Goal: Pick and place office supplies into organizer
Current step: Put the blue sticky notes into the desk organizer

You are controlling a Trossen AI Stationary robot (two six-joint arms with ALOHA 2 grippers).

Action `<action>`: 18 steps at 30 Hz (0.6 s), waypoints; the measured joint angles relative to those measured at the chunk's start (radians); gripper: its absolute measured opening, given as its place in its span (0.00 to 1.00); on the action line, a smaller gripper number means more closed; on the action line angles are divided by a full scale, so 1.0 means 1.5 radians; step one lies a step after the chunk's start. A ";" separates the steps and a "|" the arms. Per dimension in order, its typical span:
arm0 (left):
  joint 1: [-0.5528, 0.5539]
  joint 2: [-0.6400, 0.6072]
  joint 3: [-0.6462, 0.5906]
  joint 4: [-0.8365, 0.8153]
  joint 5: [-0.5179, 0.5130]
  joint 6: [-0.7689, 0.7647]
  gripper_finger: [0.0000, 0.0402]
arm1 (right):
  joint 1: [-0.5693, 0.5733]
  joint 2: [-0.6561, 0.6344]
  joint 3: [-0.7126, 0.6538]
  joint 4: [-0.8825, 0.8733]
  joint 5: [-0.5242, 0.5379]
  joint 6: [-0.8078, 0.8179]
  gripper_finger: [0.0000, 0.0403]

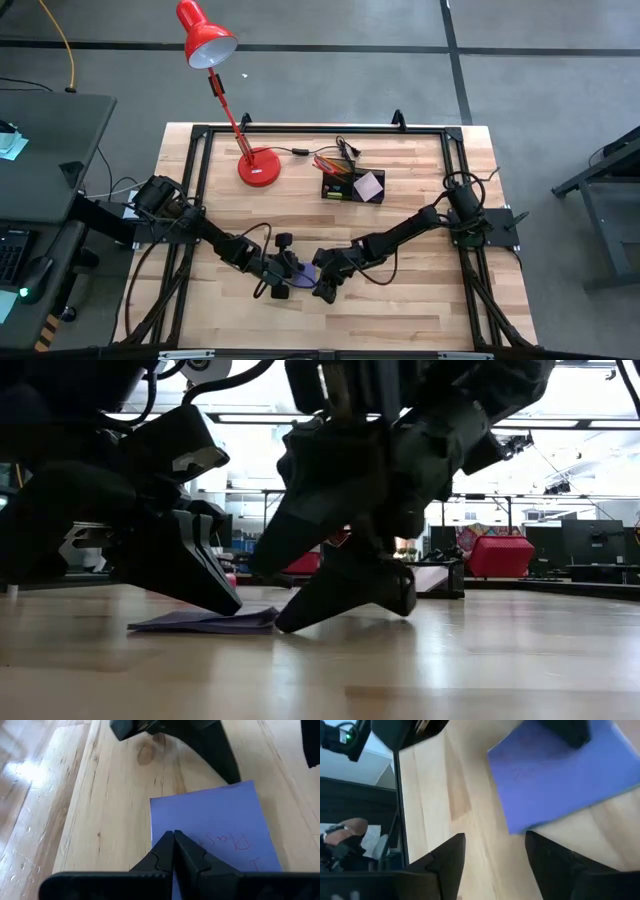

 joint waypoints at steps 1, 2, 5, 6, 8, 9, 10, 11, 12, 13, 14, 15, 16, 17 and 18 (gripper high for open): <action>0.000 0.000 0.000 0.000 0.000 0.000 0.00 | 0.002 0.000 0.000 -0.002 0.004 -0.003 0.50; 0.000 0.000 0.000 0.000 -0.001 0.000 0.00 | 0.003 0.000 0.000 -0.003 0.008 -0.007 0.49; 0.000 0.000 0.000 0.001 -0.003 0.000 0.00 | 0.007 -0.001 0.000 0.001 0.034 -0.021 0.46; 0.000 0.000 0.000 0.002 -0.003 0.000 0.00 | 0.006 -0.001 0.000 0.006 0.039 -0.026 0.45; 0.000 0.000 -0.001 0.003 -0.003 0.000 0.00 | -0.001 -0.001 0.000 0.012 0.034 -0.027 0.44; 0.000 0.000 -0.001 0.002 -0.003 0.000 0.00 | -0.006 -0.002 0.000 0.005 0.018 -0.014 0.44; -0.001 0.000 -0.001 0.002 -0.003 0.000 0.00 | -0.009 -0.002 0.000 -0.007 -0.007 -0.009 0.43; -0.004 0.000 -0.001 0.002 -0.003 0.000 0.00 | -0.013 -0.002 0.000 -0.018 -0.027 -0.005 0.43; -0.008 -0.001 -0.001 0.002 -0.005 0.000 0.00 | -0.015 -0.003 0.002 -0.030 -0.042 0.002 0.43; -0.010 -0.003 0.000 0.001 -0.008 0.001 0.00 | -0.016 -0.005 0.002 -0.041 -0.046 0.004 0.44; -0.010 -0.003 0.002 -0.003 -0.009 0.005 0.00 | -0.016 -0.005 0.003 -0.050 -0.045 0.001 0.44; -0.010 -0.003 0.004 -0.007 -0.009 0.009 0.00 | -0.016 -0.005 0.003 -0.059 -0.043 -0.007 0.45; -0.010 -0.003 0.006 -0.009 -0.007 0.010 0.00 | -0.016 -0.006 0.004 -0.066 -0.038 -0.013 0.46; -0.010 -0.003 0.006 -0.008 -0.005 0.011 0.00 | -0.017 -0.007 0.004 -0.073 -0.032 -0.015 0.47; -0.010 -0.003 0.006 -0.008 -0.004 0.011 0.00 | -0.019 -0.008 0.005 -0.080 -0.025 -0.016 0.48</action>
